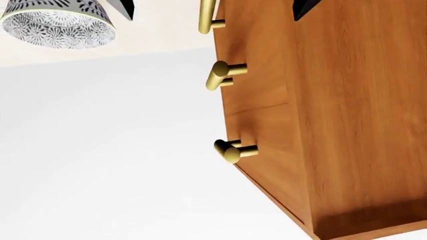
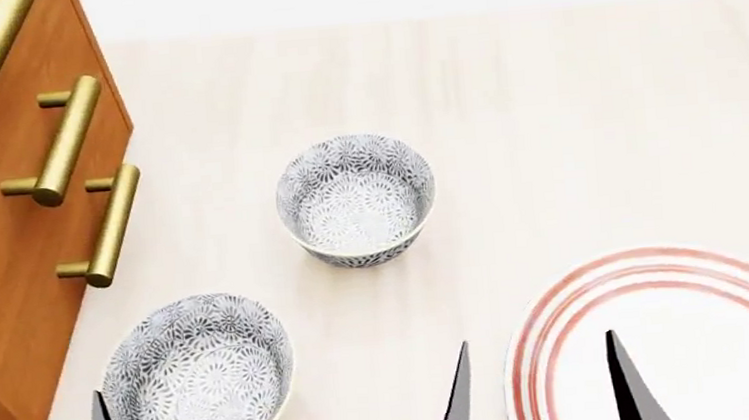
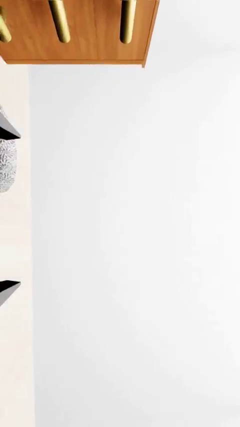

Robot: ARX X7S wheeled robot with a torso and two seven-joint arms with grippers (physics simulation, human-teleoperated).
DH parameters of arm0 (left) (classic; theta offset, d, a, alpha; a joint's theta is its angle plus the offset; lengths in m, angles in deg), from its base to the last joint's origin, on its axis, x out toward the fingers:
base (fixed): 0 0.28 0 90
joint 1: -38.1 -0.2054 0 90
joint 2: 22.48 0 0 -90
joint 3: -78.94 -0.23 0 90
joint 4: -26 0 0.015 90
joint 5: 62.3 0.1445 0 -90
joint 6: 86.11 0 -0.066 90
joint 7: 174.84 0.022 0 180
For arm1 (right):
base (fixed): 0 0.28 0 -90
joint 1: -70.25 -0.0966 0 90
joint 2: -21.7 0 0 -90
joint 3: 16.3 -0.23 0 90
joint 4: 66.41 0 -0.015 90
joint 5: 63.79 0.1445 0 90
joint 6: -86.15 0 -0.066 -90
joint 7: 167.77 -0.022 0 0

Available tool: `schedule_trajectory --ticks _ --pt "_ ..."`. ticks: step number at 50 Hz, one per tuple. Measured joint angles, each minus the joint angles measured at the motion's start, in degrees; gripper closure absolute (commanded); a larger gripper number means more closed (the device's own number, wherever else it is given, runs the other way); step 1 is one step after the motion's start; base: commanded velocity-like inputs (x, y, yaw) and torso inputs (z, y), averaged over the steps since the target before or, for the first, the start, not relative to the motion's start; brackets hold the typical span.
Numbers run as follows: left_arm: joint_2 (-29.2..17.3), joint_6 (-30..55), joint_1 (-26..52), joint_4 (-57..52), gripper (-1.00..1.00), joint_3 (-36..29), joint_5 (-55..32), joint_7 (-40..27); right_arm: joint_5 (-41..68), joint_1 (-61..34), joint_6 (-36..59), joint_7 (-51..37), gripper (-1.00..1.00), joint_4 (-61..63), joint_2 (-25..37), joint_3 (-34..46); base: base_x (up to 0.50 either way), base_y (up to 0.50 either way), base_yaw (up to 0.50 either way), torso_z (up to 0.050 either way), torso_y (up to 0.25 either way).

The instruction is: Pick up the bowl and put it in the front on the plate.

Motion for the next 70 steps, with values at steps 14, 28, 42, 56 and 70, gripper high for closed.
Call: schedule_trajectory --ticks 14,28,42,56,70 --pt "-0.4 -0.6 -0.3 -0.4 -1.0 -0.4 -0.1 -0.7 9.9 -15.0 28.7 -0.2 -1.0 4.0 0.8 -0.4 0.0 0.0 0.0 0.0 0.0" --pt "-0.7 -0.8 -0.3 -0.5 -1.0 -0.8 -0.3 -1.3 17.2 -33.7 49.5 1.0 -1.0 -2.7 -0.1 0.5 0.0 0.0 0.0 0.0 0.0" --pt "-1.0 -0.4 -0.4 -0.7 -1.0 -1.3 -0.6 -1.6 21.3 -50.3 57.4 3.2 -1.0 -19.7 -4.8 0.6 0.0 0.0 0.0 0.0 0.0" --pt "-1.4 0.0 -0.3 -0.9 -1.0 -1.8 -1.0 -1.9 26.0 -62.2 57.2 1.9 -1.0 -40.0 -8.9 -0.8 0.0 0.0 0.0 0.0 0.0" --pt "-1.6 0.4 -0.1 -0.7 -1.0 -2.2 -1.5 -2.2 30.2 -65.1 53.1 -0.8 -1.0 -50.9 -10.1 2.1 0.0 0.0 0.0 0.0 0.0"
